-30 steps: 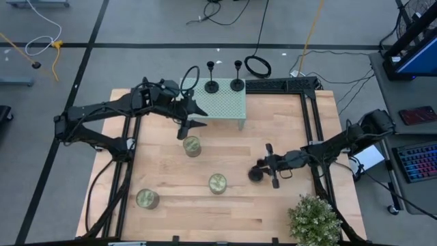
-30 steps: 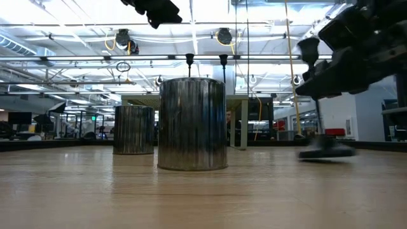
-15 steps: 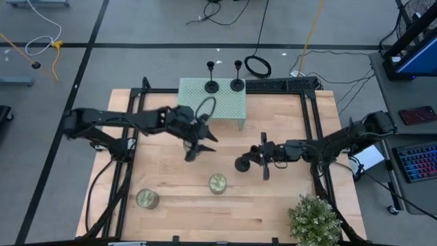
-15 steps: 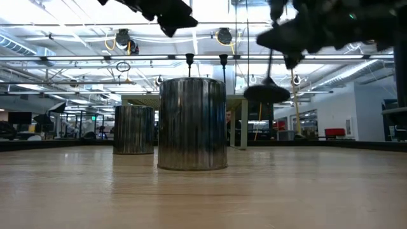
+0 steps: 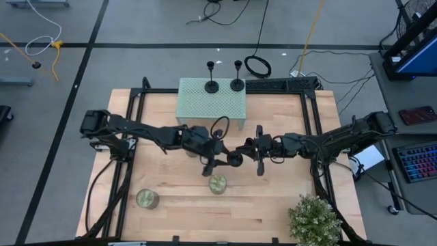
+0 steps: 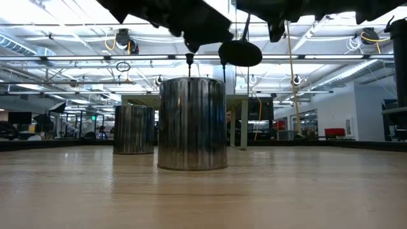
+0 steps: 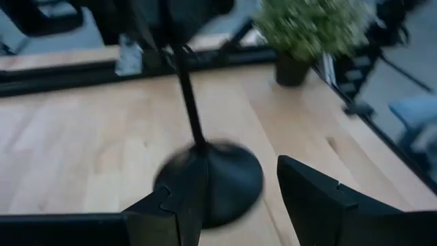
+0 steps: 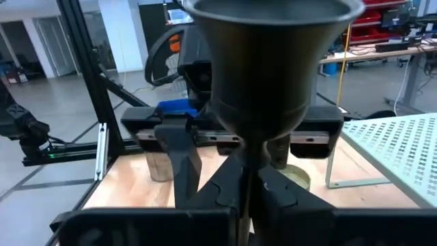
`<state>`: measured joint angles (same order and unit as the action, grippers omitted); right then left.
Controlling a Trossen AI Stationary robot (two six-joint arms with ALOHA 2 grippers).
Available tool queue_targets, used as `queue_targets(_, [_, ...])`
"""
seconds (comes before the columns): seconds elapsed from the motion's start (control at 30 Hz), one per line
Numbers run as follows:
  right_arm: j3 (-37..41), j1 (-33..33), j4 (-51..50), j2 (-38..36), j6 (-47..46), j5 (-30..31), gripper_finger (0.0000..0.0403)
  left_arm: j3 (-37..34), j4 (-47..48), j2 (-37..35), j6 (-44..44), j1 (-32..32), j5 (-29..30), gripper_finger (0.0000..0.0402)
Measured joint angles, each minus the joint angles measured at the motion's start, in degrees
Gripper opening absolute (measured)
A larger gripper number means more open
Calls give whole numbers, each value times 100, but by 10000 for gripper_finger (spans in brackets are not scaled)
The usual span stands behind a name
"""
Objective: Pick & Place candle stick holders
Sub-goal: Put the black candlestick holder on the shelf
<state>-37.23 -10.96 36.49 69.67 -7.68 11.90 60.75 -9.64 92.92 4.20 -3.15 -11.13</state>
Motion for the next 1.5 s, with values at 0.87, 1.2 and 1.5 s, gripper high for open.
queue_targets(0.87, [0, 195, -530, -2, -68, -2, 8, 11, -1665, 611, -928, -57, 1275, 181])
queue_targets(1.2, [0, 197, -460, -2, -24, 0, 8, 28, -2139, 860, -1014, -14, 1265, 120])
queue_targets(1.5, [2, 205, -455, -1, 150, 101, 19, 26, -2072, 1009, -1079, 98, 1206, 16])
